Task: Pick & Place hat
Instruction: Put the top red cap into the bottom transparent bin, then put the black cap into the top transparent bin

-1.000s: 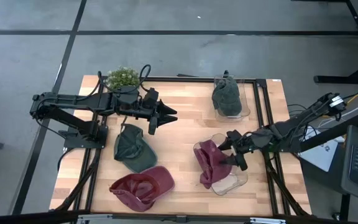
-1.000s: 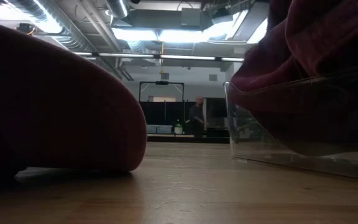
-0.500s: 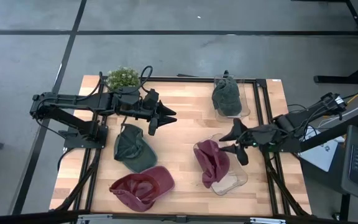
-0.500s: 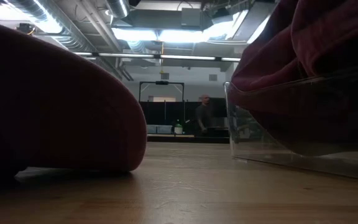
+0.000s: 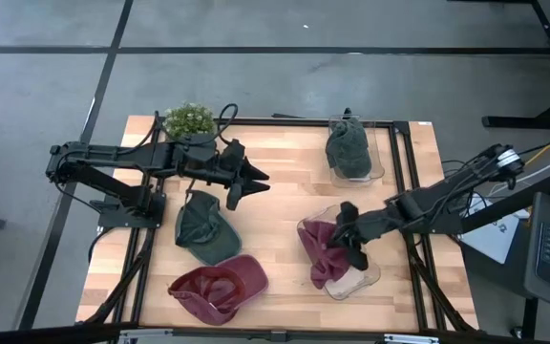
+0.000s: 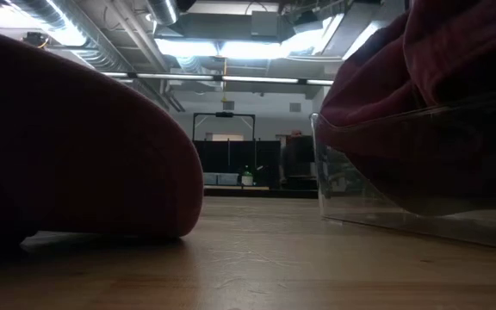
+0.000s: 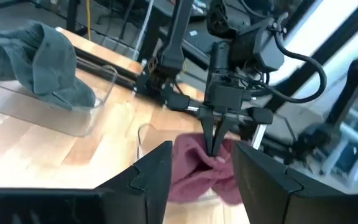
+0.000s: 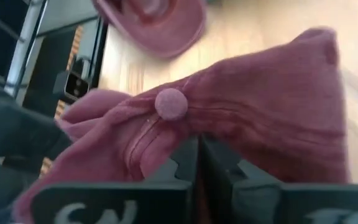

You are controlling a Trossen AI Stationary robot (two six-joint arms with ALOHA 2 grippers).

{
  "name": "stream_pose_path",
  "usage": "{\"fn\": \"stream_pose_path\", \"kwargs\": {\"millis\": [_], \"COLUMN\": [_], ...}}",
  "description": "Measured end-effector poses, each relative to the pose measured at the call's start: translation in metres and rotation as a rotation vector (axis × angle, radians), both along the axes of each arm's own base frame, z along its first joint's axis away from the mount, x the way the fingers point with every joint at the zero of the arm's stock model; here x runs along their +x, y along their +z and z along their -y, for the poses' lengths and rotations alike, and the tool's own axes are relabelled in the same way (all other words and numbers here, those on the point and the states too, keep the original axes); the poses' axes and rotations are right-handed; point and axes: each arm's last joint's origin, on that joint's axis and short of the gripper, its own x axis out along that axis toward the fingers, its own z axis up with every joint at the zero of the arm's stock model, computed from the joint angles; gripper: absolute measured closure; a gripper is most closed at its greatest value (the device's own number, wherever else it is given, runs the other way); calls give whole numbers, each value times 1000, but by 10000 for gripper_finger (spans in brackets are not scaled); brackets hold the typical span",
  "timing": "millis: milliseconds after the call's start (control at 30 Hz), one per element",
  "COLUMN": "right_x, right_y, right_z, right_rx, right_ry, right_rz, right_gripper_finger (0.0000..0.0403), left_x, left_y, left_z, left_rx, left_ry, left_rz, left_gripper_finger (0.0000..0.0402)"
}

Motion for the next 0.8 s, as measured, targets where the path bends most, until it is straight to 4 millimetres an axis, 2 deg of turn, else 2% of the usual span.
{"fn": "stream_pose_path", "kwargs": {"millis": [167,333,533,800], "right_x": [17,25,22,14], "right_y": [-17,-20,-5,13], "right_z": [-9,-4,10,23], "right_rx": [20,91,175,299], "right_ry": [40,73,-17,-148], "right_rz": [-33,-44,-5,43], "right_gripper_finger": [399,381,366,336], "left_x": [-2,-4,-14,-44], "left_y": [-5,-10,-16,-24], "left_z": [1,3,6,8], "left_rx": [18,-3,-53,-96], "left_ry": [-55,-111,-215,-252], "left_rz": [-48,-102,-211,-415], "left_gripper_finger": [240,240,240,240]}}
